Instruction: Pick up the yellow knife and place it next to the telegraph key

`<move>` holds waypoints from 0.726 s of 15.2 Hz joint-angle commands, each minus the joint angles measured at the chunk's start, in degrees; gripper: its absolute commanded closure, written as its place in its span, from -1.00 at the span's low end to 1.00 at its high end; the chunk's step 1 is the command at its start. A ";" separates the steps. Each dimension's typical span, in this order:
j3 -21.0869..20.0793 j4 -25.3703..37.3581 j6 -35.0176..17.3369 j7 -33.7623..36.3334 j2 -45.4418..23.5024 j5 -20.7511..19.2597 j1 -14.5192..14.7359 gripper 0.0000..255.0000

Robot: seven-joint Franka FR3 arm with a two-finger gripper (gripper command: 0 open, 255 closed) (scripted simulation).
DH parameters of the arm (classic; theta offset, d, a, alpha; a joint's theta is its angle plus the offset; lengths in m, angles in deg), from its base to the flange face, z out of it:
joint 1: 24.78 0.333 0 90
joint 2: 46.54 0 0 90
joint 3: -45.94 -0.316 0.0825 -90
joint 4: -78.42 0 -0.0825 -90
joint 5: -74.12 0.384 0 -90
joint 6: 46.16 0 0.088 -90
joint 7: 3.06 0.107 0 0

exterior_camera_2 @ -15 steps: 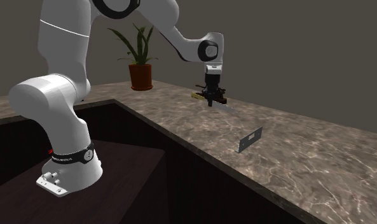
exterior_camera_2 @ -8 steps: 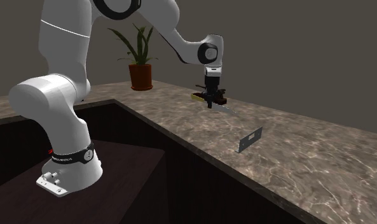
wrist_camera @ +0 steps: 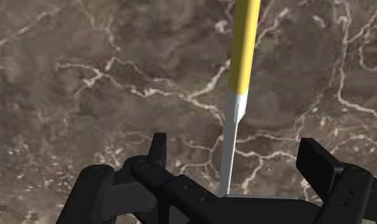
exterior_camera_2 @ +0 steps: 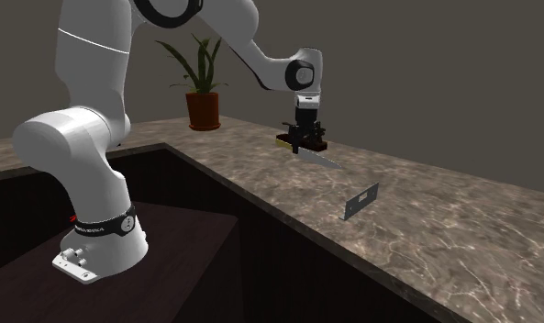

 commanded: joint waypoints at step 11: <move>-0.95 2.66 5.34 -1.46 3.15 2.17 -0.83 -1.00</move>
